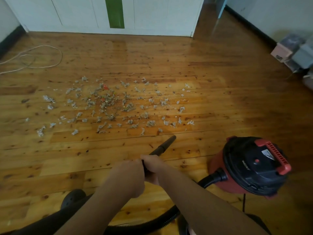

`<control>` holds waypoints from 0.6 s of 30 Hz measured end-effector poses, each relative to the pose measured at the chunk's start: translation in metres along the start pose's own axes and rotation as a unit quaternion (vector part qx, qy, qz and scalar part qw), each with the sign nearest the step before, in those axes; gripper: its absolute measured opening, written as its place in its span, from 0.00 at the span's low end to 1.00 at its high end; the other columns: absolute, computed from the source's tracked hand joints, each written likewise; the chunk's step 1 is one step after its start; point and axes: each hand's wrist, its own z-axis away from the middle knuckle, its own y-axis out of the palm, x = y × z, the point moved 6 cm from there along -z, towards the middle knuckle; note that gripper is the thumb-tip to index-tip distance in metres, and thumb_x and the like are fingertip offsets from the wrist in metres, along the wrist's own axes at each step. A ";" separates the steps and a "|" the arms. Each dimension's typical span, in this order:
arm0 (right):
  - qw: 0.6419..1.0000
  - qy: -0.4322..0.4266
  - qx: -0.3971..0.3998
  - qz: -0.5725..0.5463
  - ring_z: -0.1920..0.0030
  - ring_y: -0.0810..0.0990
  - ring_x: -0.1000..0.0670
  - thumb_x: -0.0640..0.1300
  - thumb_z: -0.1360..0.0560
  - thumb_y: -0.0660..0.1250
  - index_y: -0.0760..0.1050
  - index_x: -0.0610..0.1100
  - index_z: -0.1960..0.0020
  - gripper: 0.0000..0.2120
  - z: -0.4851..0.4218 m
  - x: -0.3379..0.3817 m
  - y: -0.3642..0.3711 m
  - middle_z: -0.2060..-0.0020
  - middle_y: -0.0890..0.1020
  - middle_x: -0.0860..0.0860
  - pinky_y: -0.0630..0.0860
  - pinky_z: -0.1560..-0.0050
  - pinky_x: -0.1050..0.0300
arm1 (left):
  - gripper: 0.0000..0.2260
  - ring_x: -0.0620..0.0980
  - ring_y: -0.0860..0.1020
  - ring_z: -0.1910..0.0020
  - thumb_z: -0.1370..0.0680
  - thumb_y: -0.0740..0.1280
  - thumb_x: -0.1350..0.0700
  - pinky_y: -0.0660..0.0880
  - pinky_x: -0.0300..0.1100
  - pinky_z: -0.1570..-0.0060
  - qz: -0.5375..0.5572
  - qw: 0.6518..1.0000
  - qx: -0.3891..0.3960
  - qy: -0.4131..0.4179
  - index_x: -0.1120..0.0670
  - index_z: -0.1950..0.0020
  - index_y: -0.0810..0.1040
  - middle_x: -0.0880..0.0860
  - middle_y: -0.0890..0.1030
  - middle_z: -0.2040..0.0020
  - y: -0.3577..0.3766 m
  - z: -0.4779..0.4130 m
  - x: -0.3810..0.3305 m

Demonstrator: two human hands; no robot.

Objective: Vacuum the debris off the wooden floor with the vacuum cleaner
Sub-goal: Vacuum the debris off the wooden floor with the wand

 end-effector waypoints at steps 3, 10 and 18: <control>1.000 0.000 -0.009 -0.001 0.47 0.82 0.41 0.46 0.17 0.59 0.55 0.44 0.23 0.25 0.001 0.003 -0.007 0.43 0.80 0.40 0.79 0.63 0.49 | 0.12 0.47 0.76 0.54 0.19 0.61 0.53 0.75 0.40 0.58 0.002 1.000 -0.019 0.019 0.52 0.36 0.69 0.48 0.75 0.49 -0.001 -0.002 -0.003; 0.999 -0.016 -0.023 -0.016 0.51 0.81 0.40 0.44 0.17 0.59 0.54 0.43 0.23 0.25 -0.008 0.017 -0.021 0.42 0.78 0.40 0.81 0.62 0.46 | 0.13 0.46 0.72 0.61 0.19 0.61 0.52 0.70 0.39 0.62 -0.030 0.998 -0.041 0.036 0.51 0.35 0.67 0.47 0.70 0.57 -0.007 -0.005 -0.011; 0.998 -0.017 -0.055 -0.018 0.52 0.79 0.40 0.47 0.17 0.60 0.65 0.40 0.32 0.17 -0.011 0.036 -0.048 0.46 0.77 0.41 0.79 0.63 0.46 | 0.15 0.44 0.73 0.63 0.19 0.60 0.43 0.69 0.38 0.66 0.039 0.998 -0.011 0.057 0.51 0.39 0.69 0.46 0.72 0.57 -0.014 -0.008 -0.010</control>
